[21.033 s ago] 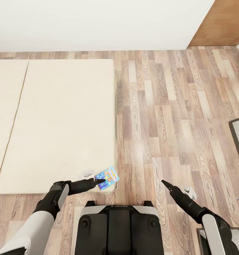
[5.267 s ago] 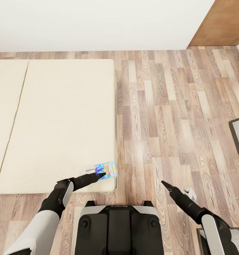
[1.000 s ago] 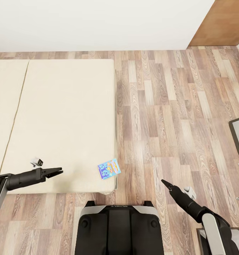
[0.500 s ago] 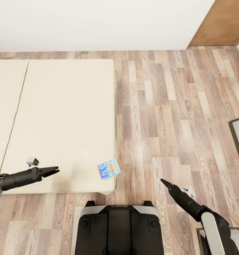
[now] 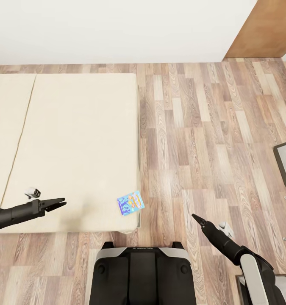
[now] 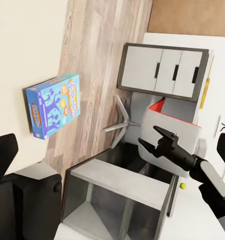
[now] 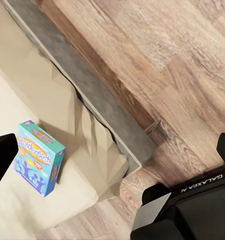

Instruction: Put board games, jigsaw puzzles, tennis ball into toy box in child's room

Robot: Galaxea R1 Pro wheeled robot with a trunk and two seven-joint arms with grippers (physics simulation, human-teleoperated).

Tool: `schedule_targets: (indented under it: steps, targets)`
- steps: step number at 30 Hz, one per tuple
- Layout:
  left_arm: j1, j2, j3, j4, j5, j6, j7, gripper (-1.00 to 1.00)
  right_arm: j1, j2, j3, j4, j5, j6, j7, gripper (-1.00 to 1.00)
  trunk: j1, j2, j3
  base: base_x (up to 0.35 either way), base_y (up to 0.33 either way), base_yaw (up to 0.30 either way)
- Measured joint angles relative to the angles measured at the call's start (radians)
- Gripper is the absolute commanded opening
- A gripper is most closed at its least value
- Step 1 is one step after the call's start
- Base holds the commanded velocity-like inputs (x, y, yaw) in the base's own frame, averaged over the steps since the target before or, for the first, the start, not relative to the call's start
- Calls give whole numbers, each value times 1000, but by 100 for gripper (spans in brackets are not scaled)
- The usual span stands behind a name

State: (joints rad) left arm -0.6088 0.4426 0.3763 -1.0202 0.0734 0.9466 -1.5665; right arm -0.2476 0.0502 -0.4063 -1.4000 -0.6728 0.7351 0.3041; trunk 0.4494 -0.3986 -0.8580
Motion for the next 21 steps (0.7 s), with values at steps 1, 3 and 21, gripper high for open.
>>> schedule_targets:
  steps: [1,3,21]
  targets:
    - [0,0,0,0,0,0,0,100,0,0,0,0,0,0,0,100,0,0,2,0,0,21]
    - [0,0,1,0,0,0,0,100,0,1,0,0,0,-1,0,100,0,0,5,0,0,39]
    - [0,2,3,-1,1,0,0,100,0,2,0,3,0,-3,-1,100,0,0,34,8,0,63]
